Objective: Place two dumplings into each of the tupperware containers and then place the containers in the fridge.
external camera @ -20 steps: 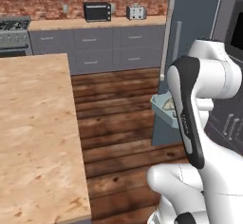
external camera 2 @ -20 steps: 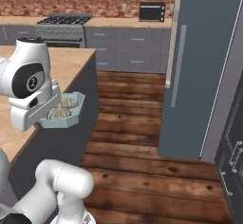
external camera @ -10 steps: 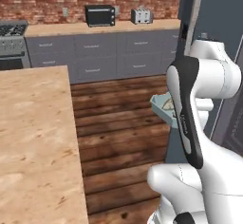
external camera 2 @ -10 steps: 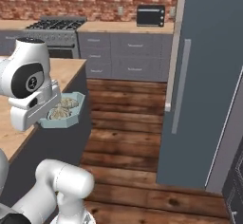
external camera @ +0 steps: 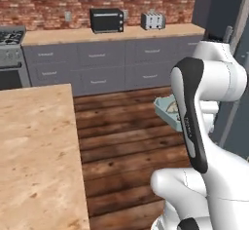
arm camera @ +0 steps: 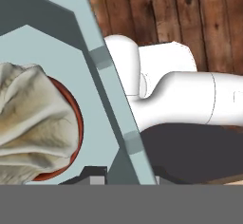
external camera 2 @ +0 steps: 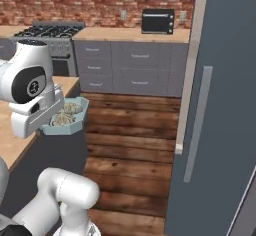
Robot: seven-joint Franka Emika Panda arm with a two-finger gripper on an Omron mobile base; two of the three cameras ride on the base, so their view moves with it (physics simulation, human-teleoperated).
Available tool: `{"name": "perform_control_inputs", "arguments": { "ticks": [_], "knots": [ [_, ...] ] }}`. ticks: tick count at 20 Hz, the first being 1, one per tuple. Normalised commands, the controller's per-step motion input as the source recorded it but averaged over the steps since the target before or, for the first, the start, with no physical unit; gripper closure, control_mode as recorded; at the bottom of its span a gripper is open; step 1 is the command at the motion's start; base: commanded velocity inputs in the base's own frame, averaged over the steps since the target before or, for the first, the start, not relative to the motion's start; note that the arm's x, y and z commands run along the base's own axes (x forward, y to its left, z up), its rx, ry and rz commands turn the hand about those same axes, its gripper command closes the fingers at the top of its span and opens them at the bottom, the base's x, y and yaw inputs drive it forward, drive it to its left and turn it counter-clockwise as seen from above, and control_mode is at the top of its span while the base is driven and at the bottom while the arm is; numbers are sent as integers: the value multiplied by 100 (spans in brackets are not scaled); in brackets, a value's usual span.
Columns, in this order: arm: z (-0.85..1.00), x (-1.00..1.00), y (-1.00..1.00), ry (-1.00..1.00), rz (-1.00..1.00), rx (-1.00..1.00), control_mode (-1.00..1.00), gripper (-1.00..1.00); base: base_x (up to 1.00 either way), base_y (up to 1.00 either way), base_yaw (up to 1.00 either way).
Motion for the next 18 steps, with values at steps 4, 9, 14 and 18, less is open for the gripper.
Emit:
{"name": "perform_control_inputs", "arguments": {
  "ticks": [4,9,14,18],
  "knots": [
    [0,0,0,0,0,0,100,100,100,-1,-2],
    [0,0,0,0,0,0,100,100,100,0,-5],
    [0,0,0,0,0,0,100,100,100,0,-11],
    [0,0,0,0,0,0,100,100,70,0,-53]
  ]
}}
